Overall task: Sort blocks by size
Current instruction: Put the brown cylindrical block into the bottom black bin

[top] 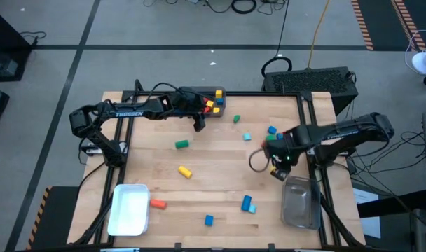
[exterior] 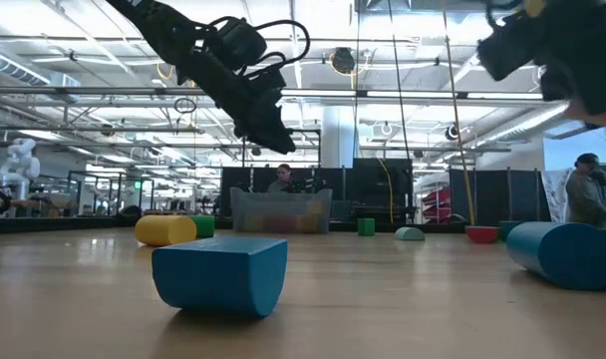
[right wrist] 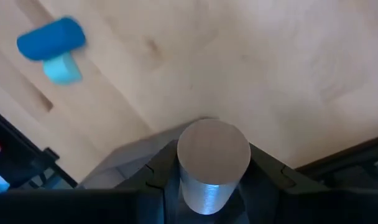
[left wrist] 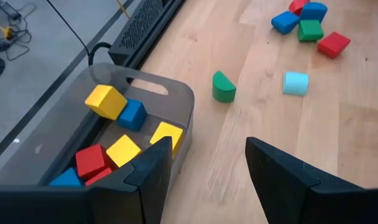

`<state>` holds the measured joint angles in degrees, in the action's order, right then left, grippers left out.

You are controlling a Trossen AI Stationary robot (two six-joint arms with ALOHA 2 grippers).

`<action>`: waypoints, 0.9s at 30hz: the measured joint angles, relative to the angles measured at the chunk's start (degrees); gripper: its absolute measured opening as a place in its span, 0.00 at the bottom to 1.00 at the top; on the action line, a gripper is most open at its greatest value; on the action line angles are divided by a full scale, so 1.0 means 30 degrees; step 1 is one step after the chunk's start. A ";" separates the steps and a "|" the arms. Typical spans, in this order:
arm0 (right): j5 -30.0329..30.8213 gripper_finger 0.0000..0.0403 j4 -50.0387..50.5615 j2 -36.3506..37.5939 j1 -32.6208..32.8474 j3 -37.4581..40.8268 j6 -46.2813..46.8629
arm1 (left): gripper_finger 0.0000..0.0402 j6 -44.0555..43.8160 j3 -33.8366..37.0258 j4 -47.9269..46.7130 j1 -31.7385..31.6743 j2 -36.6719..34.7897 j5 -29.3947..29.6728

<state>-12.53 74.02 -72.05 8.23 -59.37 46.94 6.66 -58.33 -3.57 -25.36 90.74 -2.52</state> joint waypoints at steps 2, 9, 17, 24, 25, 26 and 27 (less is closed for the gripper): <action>0.0058 0.29 -0.0001 0.0000 0.0999 0.0000 0.0906 | 0.52 -0.0002 0.0000 -0.0138 0.0000 0.0000 0.0000; 0.0518 0.29 -0.0520 -0.0067 0.4358 0.0188 0.3637 | 0.52 -0.0105 0.0000 -0.0214 0.0000 0.0000 0.0000; 0.0117 0.29 -0.3500 -0.0620 0.7837 0.2277 0.6739 | 0.52 -0.0124 0.0000 -0.0272 0.0264 0.0000 -0.0006; 0.0000 0.32 -0.4471 -0.1454 0.9902 0.3461 0.9169 | 0.52 -0.0131 0.0000 -0.0147 0.0662 0.0000 -0.0007; -0.0005 0.33 -0.4462 -0.1533 1.0076 0.3522 0.9240 | 0.52 -0.0131 0.0000 -0.0141 0.0739 0.0000 -0.0007; 0.0005 0.34 -0.4462 -0.1589 1.0228 0.3526 0.9281 | 0.52 -0.0131 0.0000 -0.0141 0.0772 0.0000 -0.0007; 0.0040 0.36 -0.4564 -0.1625 1.0355 0.3526 0.9288 | 0.52 -0.0131 0.0000 -0.0141 0.0829 0.0000 -0.0007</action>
<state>-12.42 60.33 -76.93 39.29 -48.80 74.81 6.26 -58.33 -3.99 -22.88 90.74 -2.55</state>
